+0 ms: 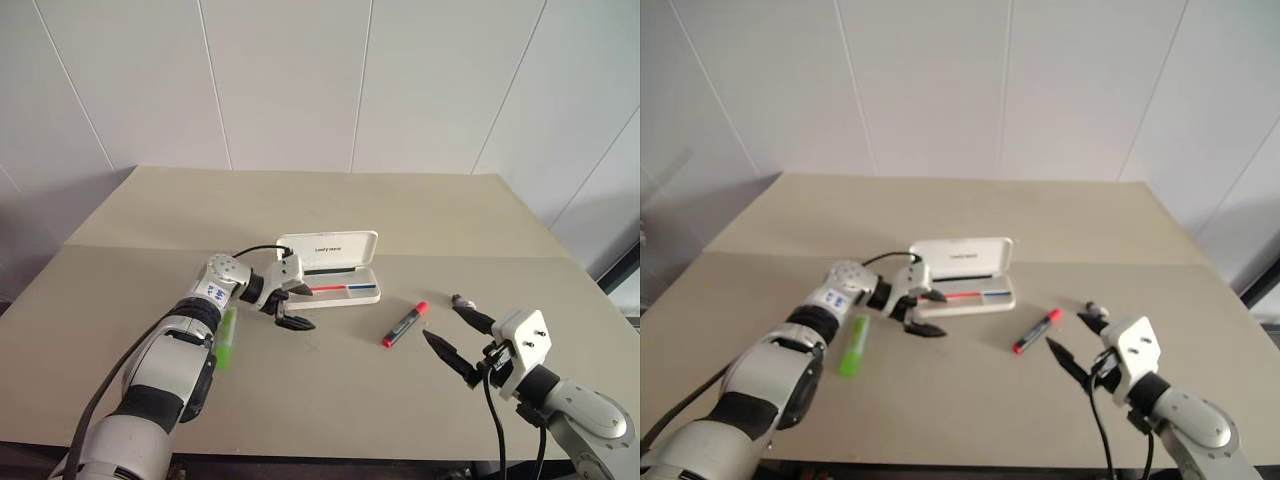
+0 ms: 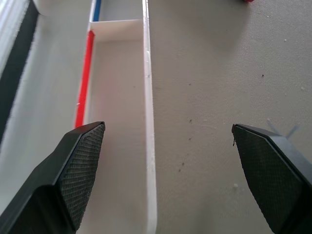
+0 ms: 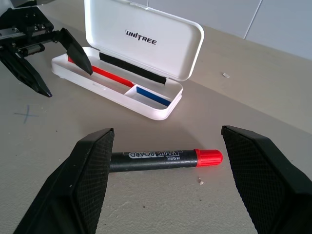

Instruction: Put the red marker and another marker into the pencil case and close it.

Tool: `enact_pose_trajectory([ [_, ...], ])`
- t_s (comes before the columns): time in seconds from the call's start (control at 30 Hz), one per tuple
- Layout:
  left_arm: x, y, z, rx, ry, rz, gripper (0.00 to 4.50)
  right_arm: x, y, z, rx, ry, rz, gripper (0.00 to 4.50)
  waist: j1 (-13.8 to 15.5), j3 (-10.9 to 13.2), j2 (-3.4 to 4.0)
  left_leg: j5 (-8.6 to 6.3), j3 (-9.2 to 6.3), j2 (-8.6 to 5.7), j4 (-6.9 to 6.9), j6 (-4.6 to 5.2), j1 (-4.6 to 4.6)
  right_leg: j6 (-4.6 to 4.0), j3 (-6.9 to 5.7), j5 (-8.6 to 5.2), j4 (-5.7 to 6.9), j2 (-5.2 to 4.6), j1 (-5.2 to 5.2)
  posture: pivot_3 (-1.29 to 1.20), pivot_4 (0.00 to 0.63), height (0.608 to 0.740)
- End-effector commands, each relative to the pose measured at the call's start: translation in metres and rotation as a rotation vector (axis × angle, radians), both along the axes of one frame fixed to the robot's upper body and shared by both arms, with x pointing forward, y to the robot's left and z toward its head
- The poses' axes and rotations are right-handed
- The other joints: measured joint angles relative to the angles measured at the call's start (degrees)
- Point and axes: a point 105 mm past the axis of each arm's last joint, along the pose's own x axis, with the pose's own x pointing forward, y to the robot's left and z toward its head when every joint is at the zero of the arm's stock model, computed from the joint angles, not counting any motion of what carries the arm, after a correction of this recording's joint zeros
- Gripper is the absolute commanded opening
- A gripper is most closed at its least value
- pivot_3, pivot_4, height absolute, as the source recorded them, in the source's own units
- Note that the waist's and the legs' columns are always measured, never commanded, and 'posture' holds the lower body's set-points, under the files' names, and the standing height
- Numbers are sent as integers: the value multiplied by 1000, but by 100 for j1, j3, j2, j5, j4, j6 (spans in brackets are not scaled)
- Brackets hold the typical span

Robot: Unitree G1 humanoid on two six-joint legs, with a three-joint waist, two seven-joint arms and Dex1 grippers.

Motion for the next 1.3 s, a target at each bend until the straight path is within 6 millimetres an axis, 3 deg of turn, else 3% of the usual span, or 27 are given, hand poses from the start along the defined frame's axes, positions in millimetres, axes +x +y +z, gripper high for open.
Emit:
enact_pose_trajectory([
  [0.03,4,-3,4,29,-10,15,4464,-5,-2,18,-4,-82,-14,4500,0,0,0,0,0,0,0,0,0,0,0,0,0,0,0,0,150,740],
  [0.07,4,-3,3,40,-11,20,4464,-5,-2,18,-4,-82,-15,4500,1,0,0,0,0,0,0,0,0,0,0,0,1,0,0,0,150,740],
  [0.17,10,-3,0,77,-30,63,3841,-5,-3,18,-6,-82,-17,4500,2,0,0,0,0,0,4,0,1,2,0,1,3,0,1,0,150,740],
  [0.57,13,-6,4,66,-79,71,61,-4,-5,21,-18,-83,-8,4500,4,0,0,0,0,-1,7,0,4,4,1,3,4,0,5,0,150,740],
  [1.03,7,13,32,-79,-209,2,10,2,-11,26,-58,-65,50,4500,-8,0,0,1,3,1,5,0,6,4,4,4,4,0,6,0,150,740],
  [1.3,-27,47,31,-67,-237,-121,10,2,-11,27,-76,-33,172,4500,-10,2,3,1,3,3,1,0,6,3,6,4,5,0,6,0,150,740],
])
